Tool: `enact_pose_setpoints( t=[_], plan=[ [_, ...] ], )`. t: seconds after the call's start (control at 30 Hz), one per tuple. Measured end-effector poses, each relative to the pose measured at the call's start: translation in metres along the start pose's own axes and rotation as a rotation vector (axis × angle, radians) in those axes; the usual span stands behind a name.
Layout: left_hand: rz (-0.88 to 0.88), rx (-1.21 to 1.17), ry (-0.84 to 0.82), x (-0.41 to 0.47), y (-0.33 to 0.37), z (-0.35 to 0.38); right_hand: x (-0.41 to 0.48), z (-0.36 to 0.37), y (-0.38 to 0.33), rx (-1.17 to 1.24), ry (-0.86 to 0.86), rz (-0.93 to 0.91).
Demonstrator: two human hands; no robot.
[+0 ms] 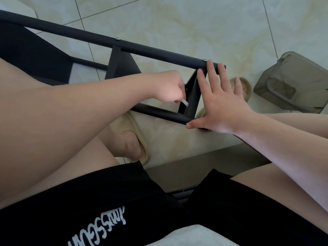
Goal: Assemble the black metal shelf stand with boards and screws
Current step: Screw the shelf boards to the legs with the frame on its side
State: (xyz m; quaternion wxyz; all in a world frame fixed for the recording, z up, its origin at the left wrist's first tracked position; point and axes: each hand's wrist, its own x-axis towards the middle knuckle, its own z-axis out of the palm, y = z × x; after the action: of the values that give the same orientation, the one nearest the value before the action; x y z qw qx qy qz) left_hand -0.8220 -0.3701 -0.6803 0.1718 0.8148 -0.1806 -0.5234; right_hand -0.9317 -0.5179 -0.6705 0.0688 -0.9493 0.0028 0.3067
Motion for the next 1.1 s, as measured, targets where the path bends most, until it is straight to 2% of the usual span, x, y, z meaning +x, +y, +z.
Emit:
enact_pose_setpoints(
  t=[0.13,0.23,0.57,0.83,1.1],
  plan=[
    [-0.096,-0.316,0.014,0.004,0.0,0.0,0.0,0.0,0.001,0.005,0.003,-0.007],
    [-0.161,-0.405,0.015,0.006,0.002,0.001,0.0,0.001,0.002,0.008,0.004,-0.011],
    [-0.213,-0.49,0.084,0.004,0.008,0.004,0.001,0.004,0.003,0.012,0.026,-0.015],
    [-0.257,-0.522,-0.006,0.003,0.011,-0.001,0.001,0.005,0.004,0.008,0.038,-0.011],
    [-0.219,-0.526,-0.023,0.004,0.007,0.003,0.002,0.004,0.003,0.0,0.03,-0.01]
  ],
)
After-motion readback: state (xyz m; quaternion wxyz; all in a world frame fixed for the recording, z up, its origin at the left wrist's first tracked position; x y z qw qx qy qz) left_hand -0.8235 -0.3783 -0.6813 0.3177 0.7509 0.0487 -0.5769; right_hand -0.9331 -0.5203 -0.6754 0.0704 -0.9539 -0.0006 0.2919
